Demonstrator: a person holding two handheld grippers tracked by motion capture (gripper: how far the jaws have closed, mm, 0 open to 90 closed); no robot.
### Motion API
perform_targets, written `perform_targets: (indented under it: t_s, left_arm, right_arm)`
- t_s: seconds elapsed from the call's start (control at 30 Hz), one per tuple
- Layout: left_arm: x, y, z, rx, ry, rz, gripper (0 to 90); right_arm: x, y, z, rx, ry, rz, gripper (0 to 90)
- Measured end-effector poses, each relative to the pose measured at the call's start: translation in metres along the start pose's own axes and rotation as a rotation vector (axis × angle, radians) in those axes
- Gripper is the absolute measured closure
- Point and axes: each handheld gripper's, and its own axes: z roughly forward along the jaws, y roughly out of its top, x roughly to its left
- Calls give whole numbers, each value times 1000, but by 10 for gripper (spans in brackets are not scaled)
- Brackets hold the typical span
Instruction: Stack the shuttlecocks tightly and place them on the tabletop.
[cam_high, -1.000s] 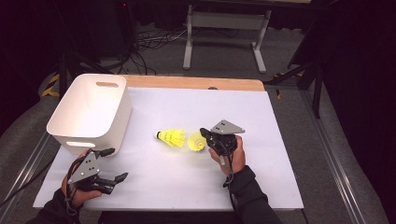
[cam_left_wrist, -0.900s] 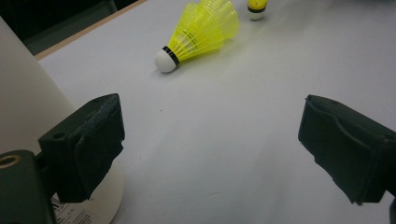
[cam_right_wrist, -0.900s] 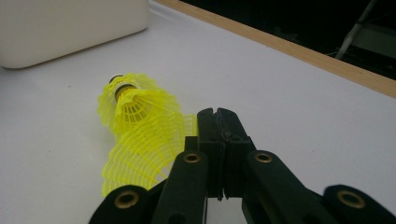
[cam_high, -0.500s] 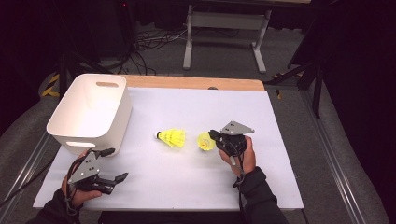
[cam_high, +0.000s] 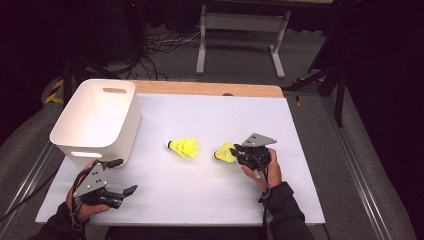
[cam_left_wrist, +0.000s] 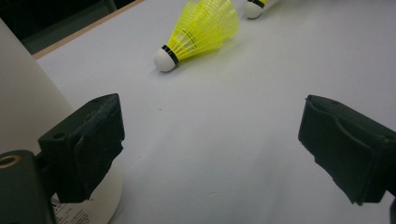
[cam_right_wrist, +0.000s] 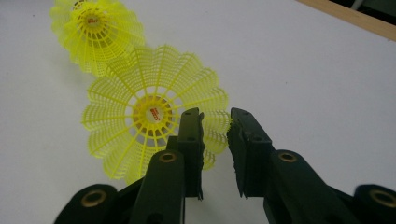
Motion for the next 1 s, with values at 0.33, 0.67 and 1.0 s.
perform_targets:
  t_s: [0.33, 0.67, 1.0]
  left_arm:
    - [0, -1, 2, 9, -5, -2, 77]
    - [0, -1, 2, 7, -4, -2, 76]
    - [0, -1, 1, 8, 0, 4, 75]
  right_arm:
    - [-1, -13, 3, 61, 13, -45, 729]
    - [-2, -17, -2, 71, -7, -73, 678]
    - [-3, -17, -14, 54, -35, -83, 612]
